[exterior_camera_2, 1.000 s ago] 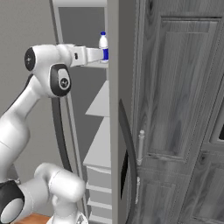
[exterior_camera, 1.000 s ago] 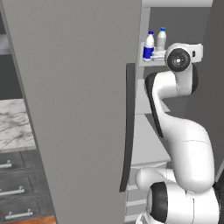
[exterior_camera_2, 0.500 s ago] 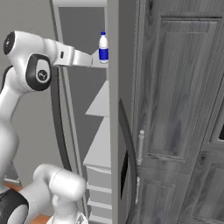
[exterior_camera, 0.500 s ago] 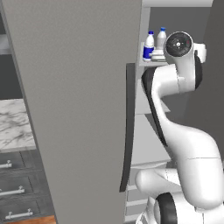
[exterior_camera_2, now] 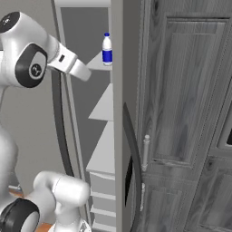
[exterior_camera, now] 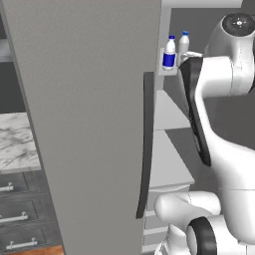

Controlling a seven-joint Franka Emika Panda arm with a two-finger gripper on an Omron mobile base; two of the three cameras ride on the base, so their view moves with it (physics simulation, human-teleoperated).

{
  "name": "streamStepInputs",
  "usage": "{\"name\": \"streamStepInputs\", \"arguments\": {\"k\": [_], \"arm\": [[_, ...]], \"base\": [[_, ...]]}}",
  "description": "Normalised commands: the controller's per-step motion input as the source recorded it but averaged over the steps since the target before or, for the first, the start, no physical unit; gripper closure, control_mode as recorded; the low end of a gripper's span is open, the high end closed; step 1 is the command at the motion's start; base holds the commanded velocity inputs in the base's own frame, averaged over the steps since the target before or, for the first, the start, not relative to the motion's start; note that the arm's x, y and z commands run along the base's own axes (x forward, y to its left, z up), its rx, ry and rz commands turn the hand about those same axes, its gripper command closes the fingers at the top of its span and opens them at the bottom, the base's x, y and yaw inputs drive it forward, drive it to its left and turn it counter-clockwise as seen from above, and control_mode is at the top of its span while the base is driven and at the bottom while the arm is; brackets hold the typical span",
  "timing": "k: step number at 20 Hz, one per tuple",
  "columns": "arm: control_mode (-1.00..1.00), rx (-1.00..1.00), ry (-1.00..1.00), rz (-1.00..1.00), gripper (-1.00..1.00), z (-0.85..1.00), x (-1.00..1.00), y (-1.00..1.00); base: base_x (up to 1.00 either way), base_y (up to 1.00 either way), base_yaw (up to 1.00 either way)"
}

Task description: Take the bottled waters from the counter and place them in the freezer to freeze. Close the freezer door after placing the bottles.

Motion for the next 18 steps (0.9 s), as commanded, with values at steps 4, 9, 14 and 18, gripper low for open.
{"name": "streamStepInputs", "arguments": {"k": [4, 9, 14, 18], "arm": [[-1.0, 0.25, 0.06, 0.0, -1.0, -0.21, -0.57, 0.3], [-1.0, 0.18, 0.0, 0.03, -1.0, -0.61, -0.45, 0.15], [-1.0, -0.01, 0.01, 0.02, -1.0, -0.53, -0.17, 0.07], [-1.0, -0.1, 0.09, 0.0, -1.0, -0.49, -0.04, 0.0]], "base": [[0.0, 0.0, 0.0], [0.0, 0.0, 0.0], [0.0, 0.0, 0.0], [0.0, 0.0, 0.0]]}}
